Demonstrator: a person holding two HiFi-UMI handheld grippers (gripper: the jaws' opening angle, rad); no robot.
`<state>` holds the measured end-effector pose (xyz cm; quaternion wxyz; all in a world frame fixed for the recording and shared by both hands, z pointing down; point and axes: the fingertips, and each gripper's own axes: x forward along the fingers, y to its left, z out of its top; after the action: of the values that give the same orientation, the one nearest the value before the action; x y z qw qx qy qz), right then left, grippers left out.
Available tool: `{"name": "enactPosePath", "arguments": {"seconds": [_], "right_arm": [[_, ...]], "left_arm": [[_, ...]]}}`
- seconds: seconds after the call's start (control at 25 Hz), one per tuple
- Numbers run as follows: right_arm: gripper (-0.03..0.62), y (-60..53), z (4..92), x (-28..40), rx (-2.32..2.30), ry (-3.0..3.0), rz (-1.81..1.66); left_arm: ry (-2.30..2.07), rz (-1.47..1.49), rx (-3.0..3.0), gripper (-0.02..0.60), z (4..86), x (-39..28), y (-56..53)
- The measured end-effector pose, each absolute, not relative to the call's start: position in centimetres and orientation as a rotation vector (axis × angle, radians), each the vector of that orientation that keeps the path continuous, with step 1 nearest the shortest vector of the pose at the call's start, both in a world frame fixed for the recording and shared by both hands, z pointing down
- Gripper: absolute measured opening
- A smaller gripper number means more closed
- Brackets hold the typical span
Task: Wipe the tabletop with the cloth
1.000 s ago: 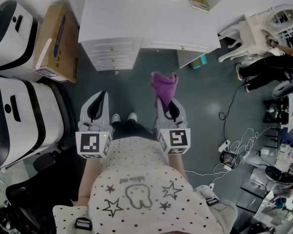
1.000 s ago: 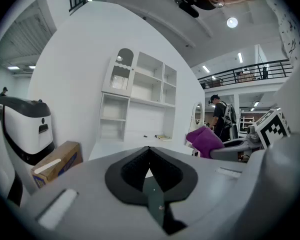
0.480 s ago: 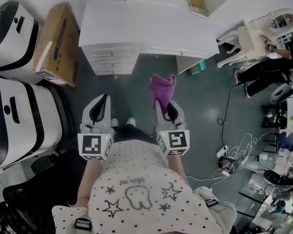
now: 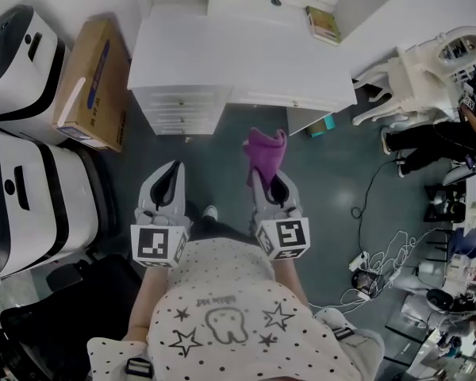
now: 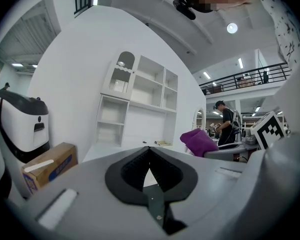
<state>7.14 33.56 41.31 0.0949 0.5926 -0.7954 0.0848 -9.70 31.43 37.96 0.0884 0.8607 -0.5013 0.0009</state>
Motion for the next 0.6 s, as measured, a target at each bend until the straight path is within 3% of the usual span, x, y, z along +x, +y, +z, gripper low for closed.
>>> {"name": "enactPosePath", "arguments": {"seconds": [0.6], "right_arm": [[0.077, 22.6, 40.3, 3.3, 1.818, -2.344, 0.309]], "left_arm": [[-1.438, -0.013, 2.591, -0.006, 36.4, -13.8, 19.5]]}}
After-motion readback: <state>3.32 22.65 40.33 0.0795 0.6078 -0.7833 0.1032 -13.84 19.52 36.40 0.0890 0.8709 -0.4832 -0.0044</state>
